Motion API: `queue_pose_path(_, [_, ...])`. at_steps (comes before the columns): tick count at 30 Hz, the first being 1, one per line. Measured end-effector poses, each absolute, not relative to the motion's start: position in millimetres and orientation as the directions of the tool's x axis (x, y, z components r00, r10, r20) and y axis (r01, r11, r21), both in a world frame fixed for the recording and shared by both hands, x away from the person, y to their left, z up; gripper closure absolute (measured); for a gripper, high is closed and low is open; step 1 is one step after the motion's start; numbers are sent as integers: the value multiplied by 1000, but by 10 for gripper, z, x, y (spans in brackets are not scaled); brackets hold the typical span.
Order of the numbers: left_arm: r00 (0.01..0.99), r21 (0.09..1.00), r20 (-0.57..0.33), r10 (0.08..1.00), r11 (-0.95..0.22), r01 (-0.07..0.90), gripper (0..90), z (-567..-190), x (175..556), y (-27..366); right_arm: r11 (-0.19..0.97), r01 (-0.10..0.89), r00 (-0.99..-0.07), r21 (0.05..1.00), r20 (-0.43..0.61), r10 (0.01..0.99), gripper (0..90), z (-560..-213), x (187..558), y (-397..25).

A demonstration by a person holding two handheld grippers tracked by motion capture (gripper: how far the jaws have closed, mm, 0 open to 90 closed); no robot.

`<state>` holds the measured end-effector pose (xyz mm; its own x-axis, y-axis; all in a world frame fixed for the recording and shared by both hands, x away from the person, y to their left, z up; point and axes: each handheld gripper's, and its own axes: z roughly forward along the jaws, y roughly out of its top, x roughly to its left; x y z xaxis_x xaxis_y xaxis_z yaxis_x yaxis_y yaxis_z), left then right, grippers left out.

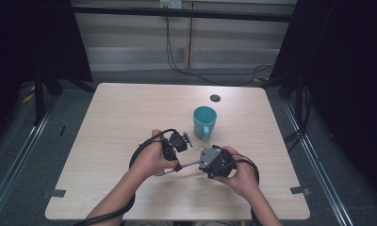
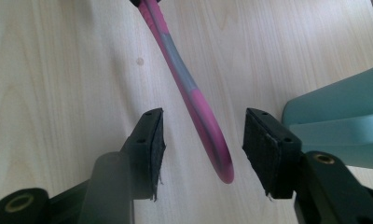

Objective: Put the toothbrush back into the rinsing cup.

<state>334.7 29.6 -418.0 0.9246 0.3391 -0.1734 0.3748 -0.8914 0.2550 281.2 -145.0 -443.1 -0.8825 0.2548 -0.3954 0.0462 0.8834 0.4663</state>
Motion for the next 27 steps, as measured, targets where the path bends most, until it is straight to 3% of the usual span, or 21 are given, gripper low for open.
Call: queue_pose_path(27, [932,259,-165,323,-897,357,801,-4190,3329,283,901,57,-900,429,-368,232,661,-4458,2837,-1420])
